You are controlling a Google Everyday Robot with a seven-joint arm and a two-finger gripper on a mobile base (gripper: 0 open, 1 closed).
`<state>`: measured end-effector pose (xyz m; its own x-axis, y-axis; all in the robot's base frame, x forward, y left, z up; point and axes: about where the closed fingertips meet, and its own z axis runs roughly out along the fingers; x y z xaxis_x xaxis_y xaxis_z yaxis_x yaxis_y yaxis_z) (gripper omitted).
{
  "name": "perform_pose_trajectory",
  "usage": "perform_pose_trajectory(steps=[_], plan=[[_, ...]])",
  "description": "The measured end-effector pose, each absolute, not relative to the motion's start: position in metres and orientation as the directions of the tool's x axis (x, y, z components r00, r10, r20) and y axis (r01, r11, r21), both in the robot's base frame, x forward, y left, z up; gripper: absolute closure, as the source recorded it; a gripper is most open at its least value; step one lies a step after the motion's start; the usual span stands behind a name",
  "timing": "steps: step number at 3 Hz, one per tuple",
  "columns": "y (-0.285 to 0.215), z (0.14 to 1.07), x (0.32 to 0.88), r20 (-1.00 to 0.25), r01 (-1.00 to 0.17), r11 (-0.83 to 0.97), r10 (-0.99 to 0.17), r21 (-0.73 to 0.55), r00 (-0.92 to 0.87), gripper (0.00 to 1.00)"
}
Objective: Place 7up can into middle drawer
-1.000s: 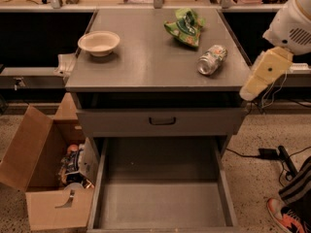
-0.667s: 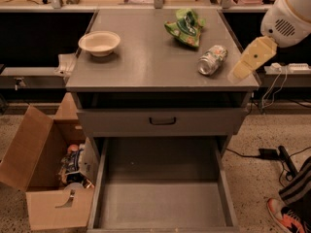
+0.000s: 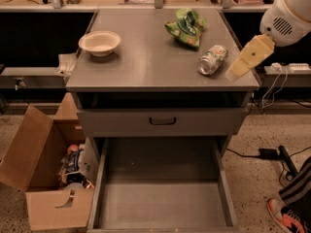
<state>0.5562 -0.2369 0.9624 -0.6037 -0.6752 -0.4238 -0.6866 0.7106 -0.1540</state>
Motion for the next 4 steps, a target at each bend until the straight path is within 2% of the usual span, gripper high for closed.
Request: perform_pose_trajectory(steps=[1, 2, 3, 4], plan=[[-0.237, 0.961, 0.565, -0.456, -0.643, 0.757, -0.616, -0.115, -0.643, 0.0], [-0.239, 0.953, 0.598, -0.512, -0.513, 0.858, -0.435, 0.012, -0.741, 0.0], [-0.245, 0.937, 0.636, -0.5, -0.345, 0.931, -0.245, 0.117, -0.831, 0.0], [-0.249, 0.918, 0.666, -0.445, -0.185, 0.973, -0.107, 0.135, -0.889, 0.0]])
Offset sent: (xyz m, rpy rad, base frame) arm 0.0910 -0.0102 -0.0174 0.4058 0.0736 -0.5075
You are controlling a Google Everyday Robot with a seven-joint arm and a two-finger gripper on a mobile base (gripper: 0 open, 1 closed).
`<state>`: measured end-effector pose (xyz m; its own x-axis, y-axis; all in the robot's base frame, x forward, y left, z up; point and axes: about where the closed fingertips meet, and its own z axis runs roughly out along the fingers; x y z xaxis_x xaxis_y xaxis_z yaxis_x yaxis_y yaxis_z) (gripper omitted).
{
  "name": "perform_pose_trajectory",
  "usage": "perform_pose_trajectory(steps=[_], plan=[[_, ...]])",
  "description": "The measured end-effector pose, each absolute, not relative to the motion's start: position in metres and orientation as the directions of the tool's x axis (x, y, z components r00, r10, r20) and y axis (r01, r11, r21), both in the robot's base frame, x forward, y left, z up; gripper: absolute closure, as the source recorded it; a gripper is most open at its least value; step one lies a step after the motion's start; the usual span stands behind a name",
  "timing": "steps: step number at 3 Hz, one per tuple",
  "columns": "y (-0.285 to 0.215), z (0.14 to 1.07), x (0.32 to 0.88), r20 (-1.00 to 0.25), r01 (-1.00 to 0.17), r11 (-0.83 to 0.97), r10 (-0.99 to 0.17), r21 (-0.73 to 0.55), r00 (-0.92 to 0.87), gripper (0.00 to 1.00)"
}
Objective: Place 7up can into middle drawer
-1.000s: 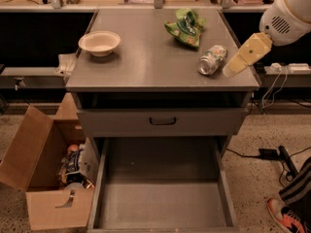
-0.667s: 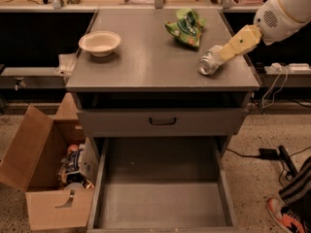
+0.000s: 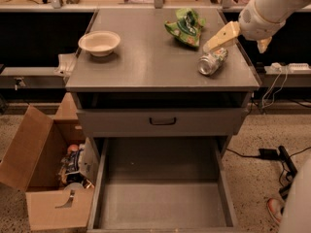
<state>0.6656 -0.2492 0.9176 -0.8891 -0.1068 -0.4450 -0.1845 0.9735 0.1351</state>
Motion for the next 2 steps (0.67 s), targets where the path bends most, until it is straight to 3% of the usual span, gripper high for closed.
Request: perform_pose_trajectory(steps=[1, 2], plan=[[-0.255, 0.897, 0.689, -0.41, -0.03, 0.983, 0.047, 0.179, -0.911, 0.0], [-0.258, 0.89, 0.71, -0.41, 0.051, 0.976, 0.136, 0.21, -0.902, 0.0]])
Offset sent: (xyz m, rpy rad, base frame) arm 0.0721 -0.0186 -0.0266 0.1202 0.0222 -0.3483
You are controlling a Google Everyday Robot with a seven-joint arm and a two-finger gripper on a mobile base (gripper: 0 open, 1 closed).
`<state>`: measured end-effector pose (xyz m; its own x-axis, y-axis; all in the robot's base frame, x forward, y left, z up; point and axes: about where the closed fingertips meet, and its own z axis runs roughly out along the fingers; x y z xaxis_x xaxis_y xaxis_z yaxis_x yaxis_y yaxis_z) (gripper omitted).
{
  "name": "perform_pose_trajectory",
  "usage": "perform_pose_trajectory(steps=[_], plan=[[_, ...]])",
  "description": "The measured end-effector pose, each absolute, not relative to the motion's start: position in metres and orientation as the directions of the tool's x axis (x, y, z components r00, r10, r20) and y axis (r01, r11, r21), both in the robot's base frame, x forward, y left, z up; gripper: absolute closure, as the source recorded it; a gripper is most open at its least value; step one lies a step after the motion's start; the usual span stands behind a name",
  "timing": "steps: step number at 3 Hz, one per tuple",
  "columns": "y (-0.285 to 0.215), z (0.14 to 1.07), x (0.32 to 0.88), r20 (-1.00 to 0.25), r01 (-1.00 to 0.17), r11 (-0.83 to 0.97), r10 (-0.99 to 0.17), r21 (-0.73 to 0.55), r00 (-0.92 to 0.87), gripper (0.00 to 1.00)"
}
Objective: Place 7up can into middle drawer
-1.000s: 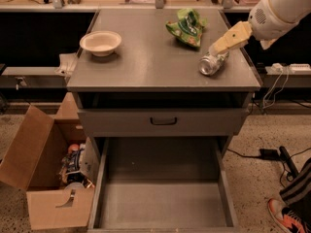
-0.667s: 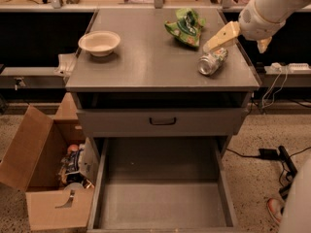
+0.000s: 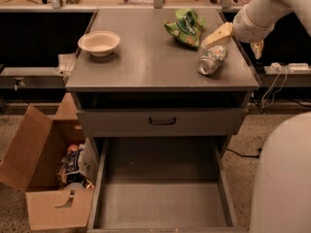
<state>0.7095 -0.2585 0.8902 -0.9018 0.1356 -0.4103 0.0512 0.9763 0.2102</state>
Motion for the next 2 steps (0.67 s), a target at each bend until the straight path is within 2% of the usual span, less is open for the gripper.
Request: perform_pose_trajectory(steps=[2], plan=[[-0.246, 0.883, 0.739, -0.387, 0.113, 0.967, 0.196, 0.226, -0.901, 0.0]])
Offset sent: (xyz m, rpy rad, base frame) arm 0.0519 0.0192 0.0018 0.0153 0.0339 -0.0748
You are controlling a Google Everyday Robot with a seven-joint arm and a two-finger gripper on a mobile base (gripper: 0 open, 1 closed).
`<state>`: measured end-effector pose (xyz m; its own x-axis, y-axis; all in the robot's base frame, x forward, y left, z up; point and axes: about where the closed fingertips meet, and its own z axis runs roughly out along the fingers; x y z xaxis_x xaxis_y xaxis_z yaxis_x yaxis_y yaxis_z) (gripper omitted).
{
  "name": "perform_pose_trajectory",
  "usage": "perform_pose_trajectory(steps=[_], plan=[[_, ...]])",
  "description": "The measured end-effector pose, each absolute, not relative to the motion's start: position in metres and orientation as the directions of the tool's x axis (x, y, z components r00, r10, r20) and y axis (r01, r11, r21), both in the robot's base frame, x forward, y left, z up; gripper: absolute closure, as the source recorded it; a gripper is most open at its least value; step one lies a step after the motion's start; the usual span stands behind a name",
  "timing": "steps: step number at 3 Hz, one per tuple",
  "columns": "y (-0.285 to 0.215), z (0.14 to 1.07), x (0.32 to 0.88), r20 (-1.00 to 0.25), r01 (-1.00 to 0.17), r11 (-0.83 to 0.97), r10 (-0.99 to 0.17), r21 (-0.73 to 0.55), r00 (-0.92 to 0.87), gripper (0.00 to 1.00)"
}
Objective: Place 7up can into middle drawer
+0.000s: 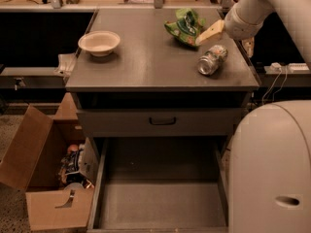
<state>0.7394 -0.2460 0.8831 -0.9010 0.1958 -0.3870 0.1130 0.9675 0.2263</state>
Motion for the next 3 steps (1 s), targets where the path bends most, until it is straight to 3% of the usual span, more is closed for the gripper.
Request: perform_pose_trajectory(steps=[2, 3], plan=[[-0.224, 0.872, 0.75, -0.347, 0.097, 0.973, 0.167, 0.209, -0.923, 0.0], [-0.213, 0.869, 0.749, -0.311, 0.088, 0.979, 0.144, 0.186, -0.939, 0.21]])
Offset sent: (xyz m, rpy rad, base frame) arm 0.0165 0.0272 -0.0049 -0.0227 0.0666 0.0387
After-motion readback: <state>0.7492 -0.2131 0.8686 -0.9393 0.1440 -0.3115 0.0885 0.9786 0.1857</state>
